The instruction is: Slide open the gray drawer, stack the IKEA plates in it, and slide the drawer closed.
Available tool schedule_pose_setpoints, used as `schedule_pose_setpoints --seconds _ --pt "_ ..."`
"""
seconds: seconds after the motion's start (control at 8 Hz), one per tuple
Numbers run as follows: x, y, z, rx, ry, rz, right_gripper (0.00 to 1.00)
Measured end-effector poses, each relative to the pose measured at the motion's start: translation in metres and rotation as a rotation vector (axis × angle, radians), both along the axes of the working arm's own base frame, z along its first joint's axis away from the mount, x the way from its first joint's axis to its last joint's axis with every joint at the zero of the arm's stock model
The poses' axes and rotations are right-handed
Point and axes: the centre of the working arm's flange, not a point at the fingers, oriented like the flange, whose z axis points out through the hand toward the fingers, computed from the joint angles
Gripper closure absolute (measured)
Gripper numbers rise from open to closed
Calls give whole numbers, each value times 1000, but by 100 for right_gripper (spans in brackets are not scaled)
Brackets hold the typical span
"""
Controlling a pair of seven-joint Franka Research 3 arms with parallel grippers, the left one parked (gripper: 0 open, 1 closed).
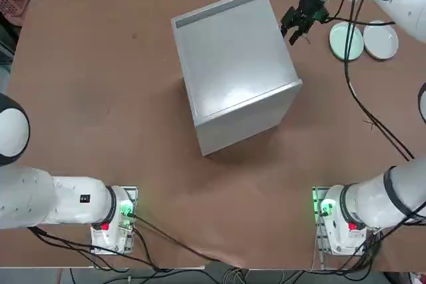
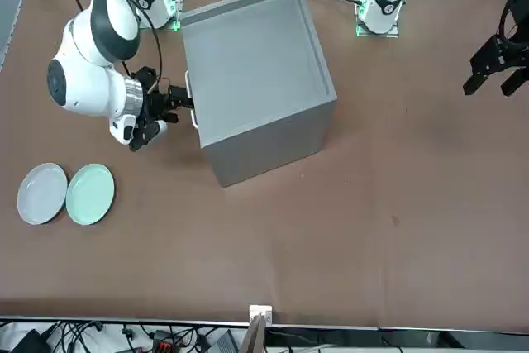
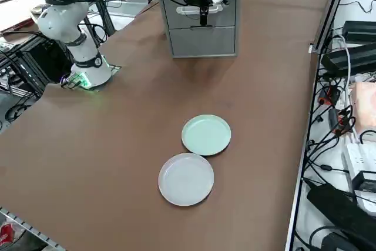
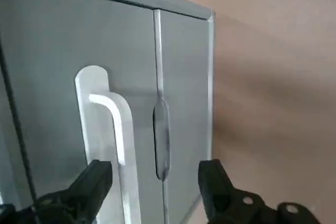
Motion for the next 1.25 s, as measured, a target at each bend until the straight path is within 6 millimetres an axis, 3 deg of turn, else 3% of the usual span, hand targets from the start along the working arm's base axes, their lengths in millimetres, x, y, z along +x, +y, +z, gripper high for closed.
schedule_pose_setpoints --seconds 0.75,1.0,1.25 --pt "-6 6 -15 -9 -10 8 0" --pt "-5 -1 -16 4 -17 27 0" --pt "-1 -22 -18 17 -8 33 0"
